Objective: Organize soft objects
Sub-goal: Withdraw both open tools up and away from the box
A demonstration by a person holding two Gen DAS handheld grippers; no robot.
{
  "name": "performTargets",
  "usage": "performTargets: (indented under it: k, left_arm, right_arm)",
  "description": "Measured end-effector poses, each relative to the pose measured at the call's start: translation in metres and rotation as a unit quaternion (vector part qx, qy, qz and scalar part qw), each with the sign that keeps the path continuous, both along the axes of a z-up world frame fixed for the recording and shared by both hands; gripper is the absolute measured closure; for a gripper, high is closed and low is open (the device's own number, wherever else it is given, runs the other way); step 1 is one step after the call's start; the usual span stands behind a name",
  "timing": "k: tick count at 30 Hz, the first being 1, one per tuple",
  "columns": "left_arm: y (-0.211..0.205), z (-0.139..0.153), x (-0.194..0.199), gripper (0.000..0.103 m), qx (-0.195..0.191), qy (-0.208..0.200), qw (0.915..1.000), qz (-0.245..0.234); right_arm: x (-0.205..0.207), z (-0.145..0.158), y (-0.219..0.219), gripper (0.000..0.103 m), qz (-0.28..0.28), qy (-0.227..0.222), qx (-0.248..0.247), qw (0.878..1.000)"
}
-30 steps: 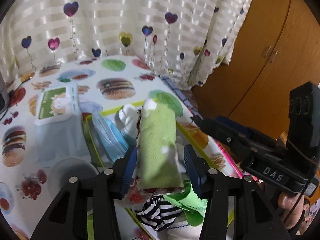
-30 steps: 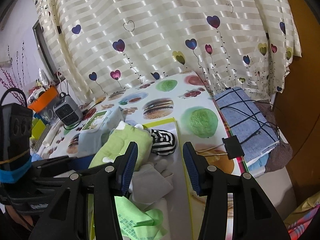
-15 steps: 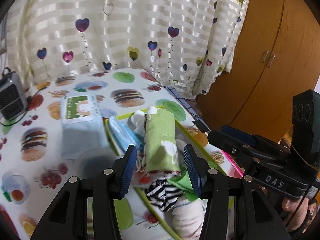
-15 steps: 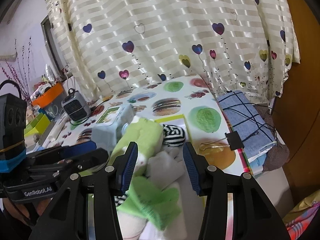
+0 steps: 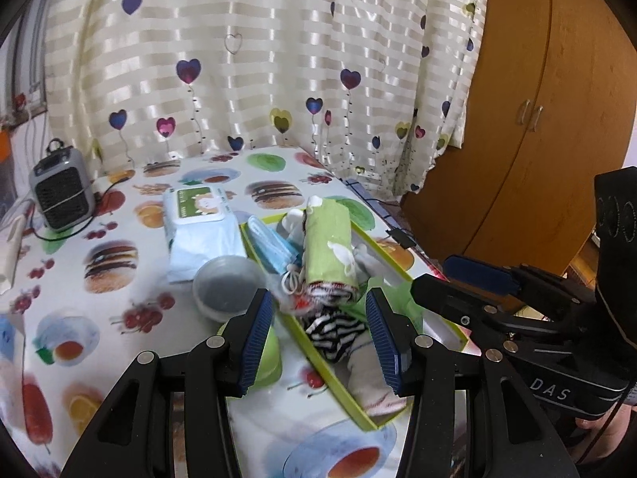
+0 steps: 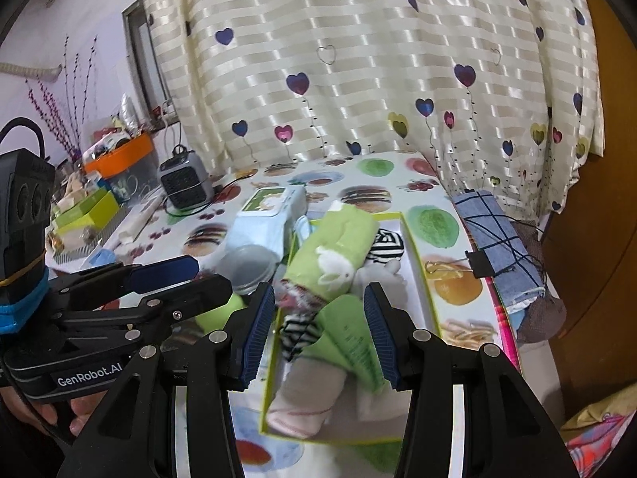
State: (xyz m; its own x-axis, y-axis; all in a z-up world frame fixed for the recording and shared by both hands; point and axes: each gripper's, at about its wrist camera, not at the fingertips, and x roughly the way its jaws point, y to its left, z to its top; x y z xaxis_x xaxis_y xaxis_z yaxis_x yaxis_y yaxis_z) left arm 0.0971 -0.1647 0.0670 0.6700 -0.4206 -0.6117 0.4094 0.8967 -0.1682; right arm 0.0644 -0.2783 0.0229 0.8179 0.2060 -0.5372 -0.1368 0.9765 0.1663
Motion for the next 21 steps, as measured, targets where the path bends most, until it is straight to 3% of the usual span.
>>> performTargets:
  k: [21]
  left_arm:
    - [0.019,-0.019,-0.052,0.055,0.016,0.011,0.9996,0.02]
  right_arm:
    - [-0.045,-0.014,0.029,0.055,0.003,0.025,-0.034,0.999]
